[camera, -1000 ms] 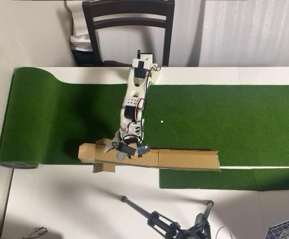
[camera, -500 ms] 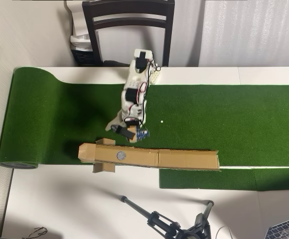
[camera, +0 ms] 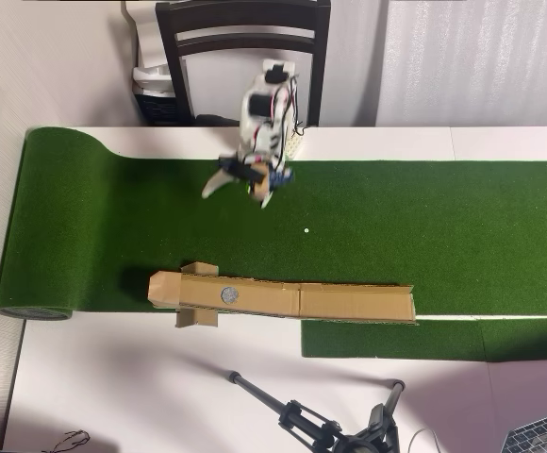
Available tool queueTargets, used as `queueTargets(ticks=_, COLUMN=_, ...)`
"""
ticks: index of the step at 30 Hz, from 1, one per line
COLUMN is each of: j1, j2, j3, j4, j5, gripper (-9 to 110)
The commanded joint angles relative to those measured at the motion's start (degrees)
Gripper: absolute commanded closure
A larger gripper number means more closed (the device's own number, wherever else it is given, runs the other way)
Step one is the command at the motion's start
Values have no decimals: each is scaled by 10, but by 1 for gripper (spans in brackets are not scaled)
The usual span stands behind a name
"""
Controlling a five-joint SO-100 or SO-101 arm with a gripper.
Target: Pick up the golf ball and place it on the gray mark at the back.
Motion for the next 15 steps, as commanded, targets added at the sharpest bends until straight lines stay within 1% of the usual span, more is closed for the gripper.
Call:
queueTargets(ticks=1, j1=4, j2=149, j3=128, j4=-11, j5=35, gripper=42)
queueTargets(ticks=8, j1=4, j2=333, j3=316, j4=-69, j5=40, gripper=42)
queueTargets(ticks=11, j1=4, j2=406, j3=382, j4=-81, j5=64, gripper=42)
queueTargets(ticks=15, j1=4, j2=497, j3=457, j4=-111, j5=67, gripper=42)
